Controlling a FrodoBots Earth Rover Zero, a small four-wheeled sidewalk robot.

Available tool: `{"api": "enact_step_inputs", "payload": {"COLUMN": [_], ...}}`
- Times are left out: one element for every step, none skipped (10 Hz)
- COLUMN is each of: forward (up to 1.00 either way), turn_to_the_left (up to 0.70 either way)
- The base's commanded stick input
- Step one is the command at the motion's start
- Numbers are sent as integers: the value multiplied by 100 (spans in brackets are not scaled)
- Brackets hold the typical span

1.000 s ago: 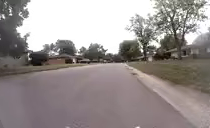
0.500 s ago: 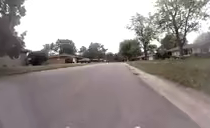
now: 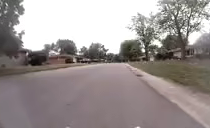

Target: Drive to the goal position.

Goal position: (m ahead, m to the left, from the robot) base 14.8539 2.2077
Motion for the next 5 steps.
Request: {"api": "enact_step_inputs", "payload": {"forward": [70, 70, 70, 70, 70], "turn_to_the_left": [0, 0, 0, 0, 0]}}
